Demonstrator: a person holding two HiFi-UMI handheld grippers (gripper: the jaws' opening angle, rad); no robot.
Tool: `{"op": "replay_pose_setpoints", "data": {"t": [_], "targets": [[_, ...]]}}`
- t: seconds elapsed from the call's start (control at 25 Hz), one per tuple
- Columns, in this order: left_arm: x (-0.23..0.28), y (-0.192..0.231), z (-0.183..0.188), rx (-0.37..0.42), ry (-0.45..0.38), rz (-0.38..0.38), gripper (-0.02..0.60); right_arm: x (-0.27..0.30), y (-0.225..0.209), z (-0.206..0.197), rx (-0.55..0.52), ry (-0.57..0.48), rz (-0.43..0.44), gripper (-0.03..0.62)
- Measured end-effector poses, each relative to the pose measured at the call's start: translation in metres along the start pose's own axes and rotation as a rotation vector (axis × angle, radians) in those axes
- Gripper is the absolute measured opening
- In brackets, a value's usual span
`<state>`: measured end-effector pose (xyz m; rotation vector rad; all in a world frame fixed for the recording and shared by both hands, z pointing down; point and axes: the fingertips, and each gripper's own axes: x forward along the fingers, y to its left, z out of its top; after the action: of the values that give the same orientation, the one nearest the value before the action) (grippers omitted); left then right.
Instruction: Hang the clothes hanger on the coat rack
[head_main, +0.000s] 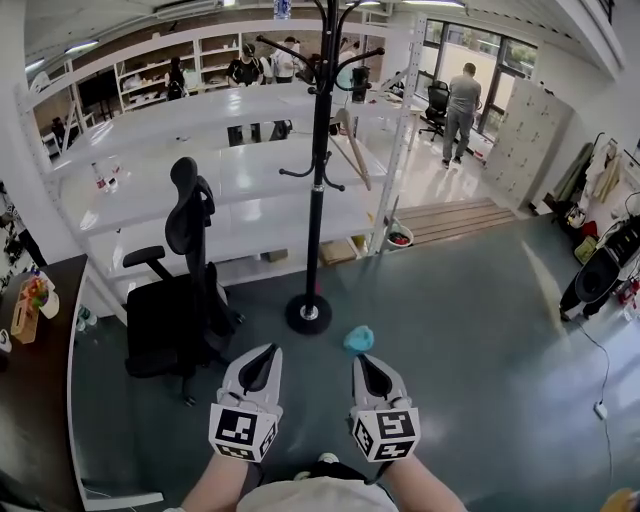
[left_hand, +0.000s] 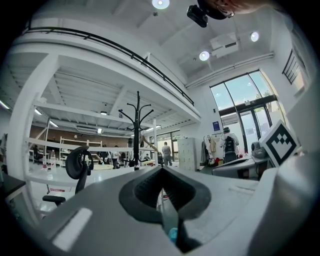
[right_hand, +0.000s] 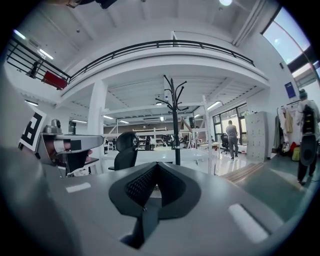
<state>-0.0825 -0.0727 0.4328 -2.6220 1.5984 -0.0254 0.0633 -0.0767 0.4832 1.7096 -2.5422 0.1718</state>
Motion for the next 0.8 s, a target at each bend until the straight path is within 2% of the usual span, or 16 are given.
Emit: {"op": "replay_pose_setpoints", "data": {"t": [0.8], "targets": [[-0.015, -0.014, 0.006, -0.034, -0.020, -0.033, 0.000, -0.017, 0.006, 0.004, -0.025, -0.013, -0.021, 0.025]]}}
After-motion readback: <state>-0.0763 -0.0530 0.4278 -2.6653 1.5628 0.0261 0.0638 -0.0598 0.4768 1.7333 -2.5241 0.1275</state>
